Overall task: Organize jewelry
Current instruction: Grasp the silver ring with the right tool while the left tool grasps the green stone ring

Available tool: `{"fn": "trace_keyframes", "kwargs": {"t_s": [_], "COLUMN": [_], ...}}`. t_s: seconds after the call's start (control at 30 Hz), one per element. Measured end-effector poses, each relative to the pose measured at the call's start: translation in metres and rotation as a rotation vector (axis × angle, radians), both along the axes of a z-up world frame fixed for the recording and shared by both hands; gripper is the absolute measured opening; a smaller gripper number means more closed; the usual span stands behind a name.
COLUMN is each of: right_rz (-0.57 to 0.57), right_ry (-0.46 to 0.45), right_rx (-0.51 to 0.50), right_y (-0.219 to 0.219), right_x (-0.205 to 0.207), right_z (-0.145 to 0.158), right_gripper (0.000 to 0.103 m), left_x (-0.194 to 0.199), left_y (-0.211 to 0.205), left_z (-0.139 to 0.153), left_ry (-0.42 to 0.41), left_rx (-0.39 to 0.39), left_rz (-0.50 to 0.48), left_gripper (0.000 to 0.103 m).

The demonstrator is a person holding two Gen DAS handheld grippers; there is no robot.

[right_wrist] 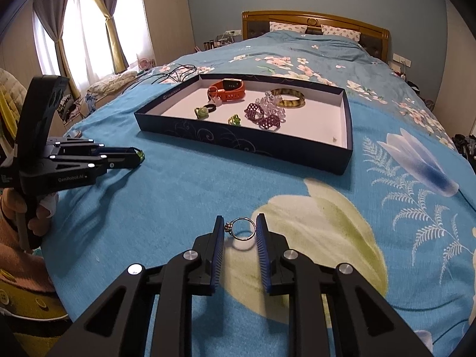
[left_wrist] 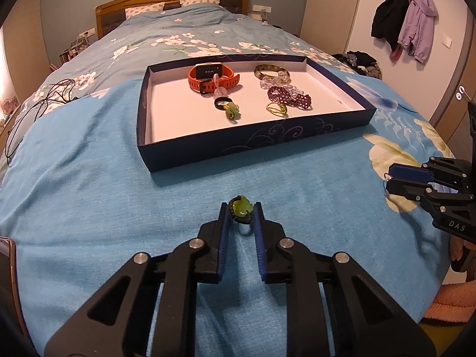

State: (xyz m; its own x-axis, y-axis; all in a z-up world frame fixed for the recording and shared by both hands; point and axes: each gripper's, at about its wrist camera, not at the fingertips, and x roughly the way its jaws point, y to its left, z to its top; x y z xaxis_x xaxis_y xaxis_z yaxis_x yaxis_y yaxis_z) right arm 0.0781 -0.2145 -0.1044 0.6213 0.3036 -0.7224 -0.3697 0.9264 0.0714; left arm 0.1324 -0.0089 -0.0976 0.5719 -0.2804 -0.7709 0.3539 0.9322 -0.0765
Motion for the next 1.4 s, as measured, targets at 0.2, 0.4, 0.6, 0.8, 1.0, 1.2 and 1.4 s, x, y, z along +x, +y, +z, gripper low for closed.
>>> {"fn": "trace_keyframes", "kwargs": {"t_s": [0.2, 0.4, 0.6, 0.8, 1.0, 1.2, 1.4], "right_rz": [0.006, 0.012, 0.013, 0.011, 0.009, 0.001, 0.004], "right_ry": [-0.007, -0.013, -0.027, -0.051, -0.074, -0.095, -0.112], "right_rx": [0.021, 0.045, 0.066, 0.075, 0.090, 0.106, 0.118], "right_y": [0.003, 0.005, 0.004, 0.005, 0.005, 0.003, 0.003], "right_x": [0.005, 0.010, 0.011, 0.014, 0.019, 0.027, 0.035], "right_z": [0.002, 0.005, 0.011, 0.017, 0.024, 0.031, 0.037], "right_gripper": [0.020, 0.020, 0.020, 0.020, 0.020, 0.020, 0.020], "left_x": [0.003, 0.001, -0.003, -0.004, -0.007, -0.006, -0.002], "left_y": [-0.003, -0.007, -0.009, -0.010, -0.011, -0.014, -0.016], "left_z": [0.000, 0.001, 0.008, 0.015, 0.028, 0.040, 0.049], "left_ry": [-0.003, -0.019, -0.058, -0.073, -0.105, -0.136, -0.158], "left_rx": [0.018, 0.039, 0.045, 0.030, 0.011, 0.000, -0.009], "left_rz": [-0.005, -0.006, -0.008, -0.008, -0.013, -0.018, -0.016], "left_gripper": [0.021, 0.016, 0.016, 0.016, 0.016, 0.016, 0.016]}}
